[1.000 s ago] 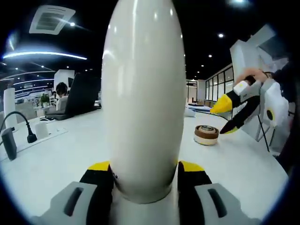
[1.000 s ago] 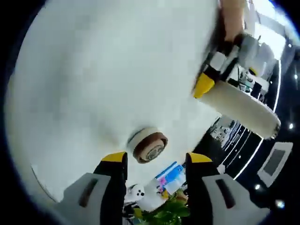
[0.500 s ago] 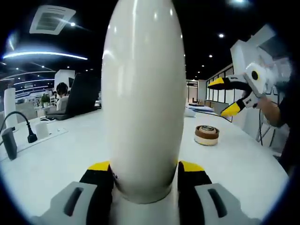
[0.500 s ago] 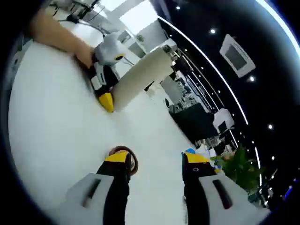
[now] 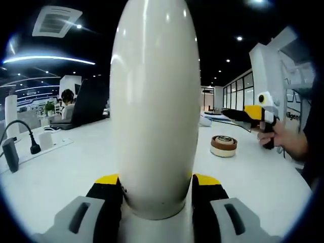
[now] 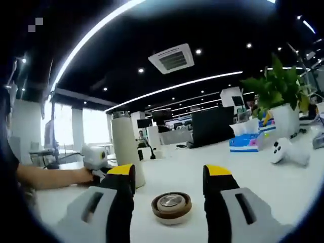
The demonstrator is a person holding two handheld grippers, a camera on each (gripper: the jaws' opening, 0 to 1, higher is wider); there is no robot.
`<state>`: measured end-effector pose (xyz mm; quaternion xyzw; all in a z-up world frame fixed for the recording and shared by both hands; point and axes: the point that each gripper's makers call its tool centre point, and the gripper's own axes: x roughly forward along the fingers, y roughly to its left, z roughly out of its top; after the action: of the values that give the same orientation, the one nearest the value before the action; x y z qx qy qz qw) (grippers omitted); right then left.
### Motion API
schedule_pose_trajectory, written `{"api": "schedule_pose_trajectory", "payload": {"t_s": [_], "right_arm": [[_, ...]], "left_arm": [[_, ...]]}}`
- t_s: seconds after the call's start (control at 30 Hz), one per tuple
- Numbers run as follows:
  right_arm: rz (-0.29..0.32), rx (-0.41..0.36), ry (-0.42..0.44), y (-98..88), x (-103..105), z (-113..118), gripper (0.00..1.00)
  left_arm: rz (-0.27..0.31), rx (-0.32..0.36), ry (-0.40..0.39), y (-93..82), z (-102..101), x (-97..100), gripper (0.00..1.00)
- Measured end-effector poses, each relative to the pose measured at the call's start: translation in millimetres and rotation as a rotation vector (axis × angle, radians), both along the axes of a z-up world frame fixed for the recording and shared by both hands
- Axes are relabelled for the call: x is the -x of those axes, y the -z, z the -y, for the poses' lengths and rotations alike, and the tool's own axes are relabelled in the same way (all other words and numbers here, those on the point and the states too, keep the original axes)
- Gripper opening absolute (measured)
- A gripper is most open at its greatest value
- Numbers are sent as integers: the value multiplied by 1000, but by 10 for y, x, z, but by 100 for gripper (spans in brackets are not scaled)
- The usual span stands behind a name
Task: Grasp the water cup twist off the cup lid place the cup lid on the table
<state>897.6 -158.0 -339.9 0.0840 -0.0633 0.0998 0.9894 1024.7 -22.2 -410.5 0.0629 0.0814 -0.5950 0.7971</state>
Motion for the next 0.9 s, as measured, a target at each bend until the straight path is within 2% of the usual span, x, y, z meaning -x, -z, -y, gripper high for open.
{"api": "schedule_pose_trajectory", "payload": {"t_s": [0.13,0.2,0.27,0.4,0.6,0.67,0.73,0.9], "right_arm": [[37,19,-34,-60,-31,-20,57],[12,38,-58,47,-106,-13,57],[-13,107,-93,134,-165,-37,57],[-6,106,-163,130,-342,-52,55],[-79,77,-297,255,-670,-40,55],[-63,72,-306,230,-776,-17,55],[-31,113,-359,204,-850,-96,55],[-45,82,-393,202,-1085,-194,57]], "left_arm": [[0,0,0,2,3,-4,56],[0,0,-1,2,5,-5,56],[0,-1,-1,3,6,-5,56],[0,-1,0,6,15,-12,56],[0,-1,-1,6,31,-19,56],[0,-1,-2,6,35,-22,56],[-1,-2,-3,6,37,-29,57],[7,-7,-8,5,33,-61,63]]}}
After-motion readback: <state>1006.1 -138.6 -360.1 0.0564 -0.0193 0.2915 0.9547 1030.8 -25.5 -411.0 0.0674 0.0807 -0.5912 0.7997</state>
